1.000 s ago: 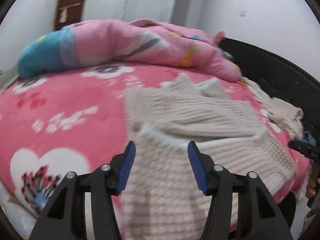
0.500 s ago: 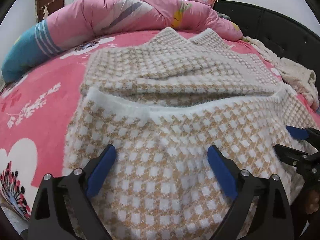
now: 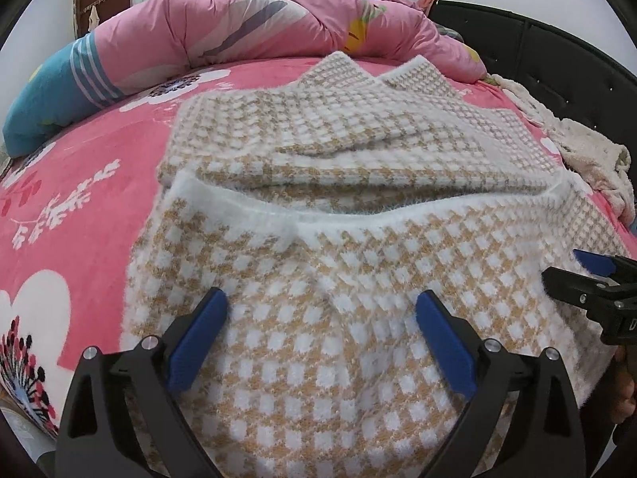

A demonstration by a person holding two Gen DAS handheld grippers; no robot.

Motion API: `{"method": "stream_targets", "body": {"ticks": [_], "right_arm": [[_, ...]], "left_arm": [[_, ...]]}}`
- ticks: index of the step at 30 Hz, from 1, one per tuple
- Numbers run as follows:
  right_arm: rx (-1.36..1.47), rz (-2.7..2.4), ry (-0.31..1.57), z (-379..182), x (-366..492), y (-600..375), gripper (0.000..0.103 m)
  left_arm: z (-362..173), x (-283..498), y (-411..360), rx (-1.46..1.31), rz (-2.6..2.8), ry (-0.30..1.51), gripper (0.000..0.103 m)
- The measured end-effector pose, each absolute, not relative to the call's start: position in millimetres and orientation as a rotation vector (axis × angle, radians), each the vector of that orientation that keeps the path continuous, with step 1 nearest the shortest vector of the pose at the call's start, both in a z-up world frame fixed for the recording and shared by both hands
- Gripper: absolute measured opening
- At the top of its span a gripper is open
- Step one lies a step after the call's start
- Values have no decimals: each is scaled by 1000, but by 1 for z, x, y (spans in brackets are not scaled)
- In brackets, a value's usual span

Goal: Fold large clothes

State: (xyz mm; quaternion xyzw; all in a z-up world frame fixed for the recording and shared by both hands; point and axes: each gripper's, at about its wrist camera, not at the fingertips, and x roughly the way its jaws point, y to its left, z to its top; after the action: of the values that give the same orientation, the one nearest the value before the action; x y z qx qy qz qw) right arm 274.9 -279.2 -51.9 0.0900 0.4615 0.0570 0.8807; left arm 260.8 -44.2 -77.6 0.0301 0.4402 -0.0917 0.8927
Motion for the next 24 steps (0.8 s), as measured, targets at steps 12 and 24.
{"method": "stream_targets", "body": {"ticks": [12,24], "right_arm": [[254,176,956,-51,271,-291,96],[245,164,972,-50,267,-294,96]], "left_arm": [[-76,263,-41,11,-205,926,97],[-75,265,-40,10,-209,926,97]]}}
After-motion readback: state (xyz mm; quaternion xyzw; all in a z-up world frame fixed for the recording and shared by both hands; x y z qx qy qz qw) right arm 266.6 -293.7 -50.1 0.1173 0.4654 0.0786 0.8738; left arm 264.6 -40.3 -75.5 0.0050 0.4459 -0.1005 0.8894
